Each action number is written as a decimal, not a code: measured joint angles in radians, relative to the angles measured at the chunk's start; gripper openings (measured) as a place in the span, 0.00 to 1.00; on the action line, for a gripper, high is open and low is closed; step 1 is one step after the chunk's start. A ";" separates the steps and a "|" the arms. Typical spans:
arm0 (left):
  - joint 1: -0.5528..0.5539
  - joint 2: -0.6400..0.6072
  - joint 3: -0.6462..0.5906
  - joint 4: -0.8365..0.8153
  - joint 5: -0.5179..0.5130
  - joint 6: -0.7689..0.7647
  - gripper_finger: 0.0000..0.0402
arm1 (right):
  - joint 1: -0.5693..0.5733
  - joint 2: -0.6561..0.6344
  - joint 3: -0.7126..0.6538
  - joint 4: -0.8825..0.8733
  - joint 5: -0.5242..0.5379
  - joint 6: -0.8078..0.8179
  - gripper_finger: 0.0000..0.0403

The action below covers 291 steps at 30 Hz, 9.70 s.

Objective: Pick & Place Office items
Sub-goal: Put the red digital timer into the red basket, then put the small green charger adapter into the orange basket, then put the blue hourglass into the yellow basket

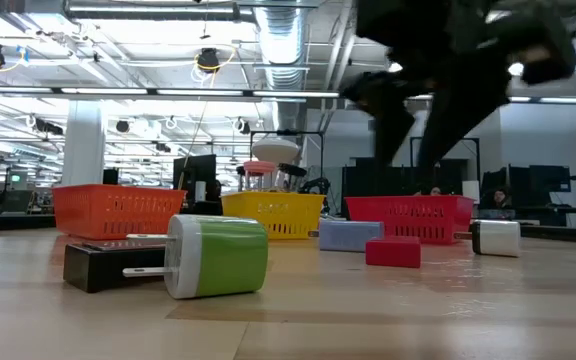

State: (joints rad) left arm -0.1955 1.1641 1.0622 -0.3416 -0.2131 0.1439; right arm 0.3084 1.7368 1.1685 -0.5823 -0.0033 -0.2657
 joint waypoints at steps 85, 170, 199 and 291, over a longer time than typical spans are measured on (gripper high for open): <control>-0.027 0.001 0.000 -0.018 0.001 -0.071 0.71 | -0.275 0.107 0.378 -0.758 0.237 -0.048 0.35; -0.299 0.441 0.000 0.277 -0.054 -0.467 0.71 | -0.056 -0.600 -0.273 0.011 0.120 0.468 0.59; -0.517 0.836 0.000 0.488 -0.473 -0.775 0.71 | 0.104 -0.623 -0.350 0.280 0.137 0.476 0.59; 0.021 -0.335 -0.831 0.207 -0.487 -0.743 0.55 | -0.042 -0.479 -0.244 0.302 -0.024 0.309 0.59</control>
State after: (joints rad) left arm -0.1750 0.8288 0.2314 -0.1349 -0.7005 -0.5993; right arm 0.2661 1.2581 0.9250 -0.2800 -0.0275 0.0430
